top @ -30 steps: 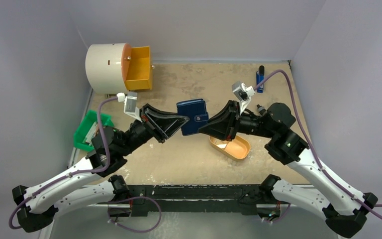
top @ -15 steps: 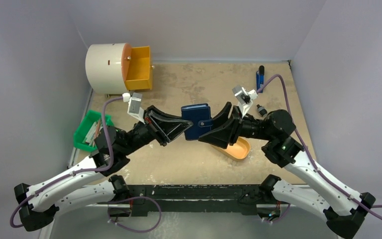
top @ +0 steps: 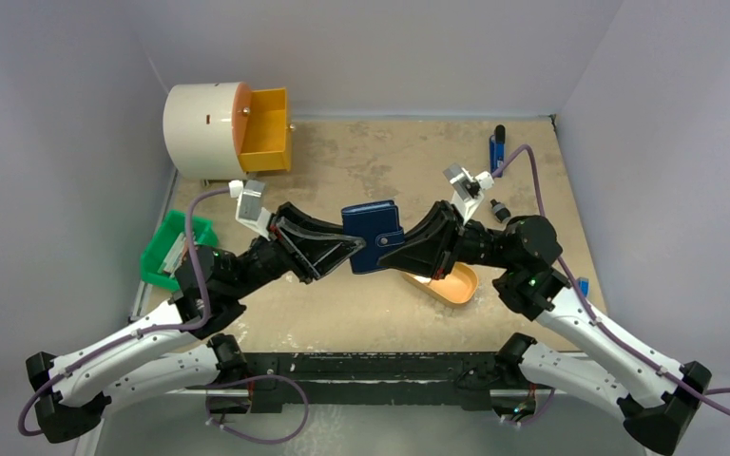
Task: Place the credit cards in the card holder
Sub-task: Close the card holder at the center of the board.
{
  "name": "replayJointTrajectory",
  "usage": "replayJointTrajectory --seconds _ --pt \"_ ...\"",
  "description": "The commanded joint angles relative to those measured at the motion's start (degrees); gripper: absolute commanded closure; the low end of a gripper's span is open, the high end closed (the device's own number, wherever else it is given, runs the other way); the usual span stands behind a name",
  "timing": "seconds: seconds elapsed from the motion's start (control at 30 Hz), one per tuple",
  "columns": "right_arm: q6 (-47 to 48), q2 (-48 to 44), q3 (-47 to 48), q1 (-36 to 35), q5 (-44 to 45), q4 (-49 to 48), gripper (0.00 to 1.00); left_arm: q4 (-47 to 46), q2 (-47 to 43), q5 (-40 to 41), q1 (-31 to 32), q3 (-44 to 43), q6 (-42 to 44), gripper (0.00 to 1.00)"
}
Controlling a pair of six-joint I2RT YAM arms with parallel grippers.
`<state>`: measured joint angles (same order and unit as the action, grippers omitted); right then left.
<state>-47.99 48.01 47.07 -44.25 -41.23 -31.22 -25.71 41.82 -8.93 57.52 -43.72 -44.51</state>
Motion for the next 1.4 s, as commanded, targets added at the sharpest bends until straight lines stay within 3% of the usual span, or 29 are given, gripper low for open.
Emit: replayJointTrajectory --seconds 0.0,0.07,0.13,0.3,0.53,0.77,0.9,0.97,1.1,1.37 --pt "0.8 -1.4 1.6 -0.2 2.2 -4.7 1.00 -2.9 -0.9 -1.0 0.0 -0.1 -1.3 0.60" --pt "2.0 -1.9 1.9 -0.2 3.4 -3.4 1.00 -2.3 -0.3 -1.5 0.0 0.0 -2.2 0.48" --pt "3.1 -2.2 2.3 -0.1 4.5 -2.3 1.00 -1.8 0.1 -2.0 0.0 0.2 -2.8 0.44" --pt "3.4 -1.3 2.6 -0.2 4.4 -2.6 1.00 -4.3 1.1 -3.0 0.0 1.3 -4.3 0.45" --pt "2.9 -0.1 2.5 -0.1 3.8 -3.8 1.00 -5.7 2.5 -4.2 0.0 1.5 -4.7 0.64" --pt "4.6 -0.3 3.5 -0.1 2.9 -0.8 1.00 -4.8 1.8 -3.1 0.0 1.5 -3.4 1.00" --pt "8.4 -3.6 4.7 -0.1 5.8 6.0 0.52 -3.7 0.8 -2.7 0.0 1.5 -2.9 1.00" --pt "9.3 -4.8 5.6 -0.2 6.6 8.9 0.41 -3.1 0.3 -2.3 0.0 1.5 -2.6 1.00" --pt "9.7 -4.7 7.8 -0.2 9.5 9.8 0.32 -2.3 -0.2 -1.9 0.0 1.5 -2.0 1.00" --pt "10.4 -0.9 13.0 -0.2 12.4 15.1 0.29 -0.8 0.4 -1.7 0.0 0.6 -2.0 1.00"
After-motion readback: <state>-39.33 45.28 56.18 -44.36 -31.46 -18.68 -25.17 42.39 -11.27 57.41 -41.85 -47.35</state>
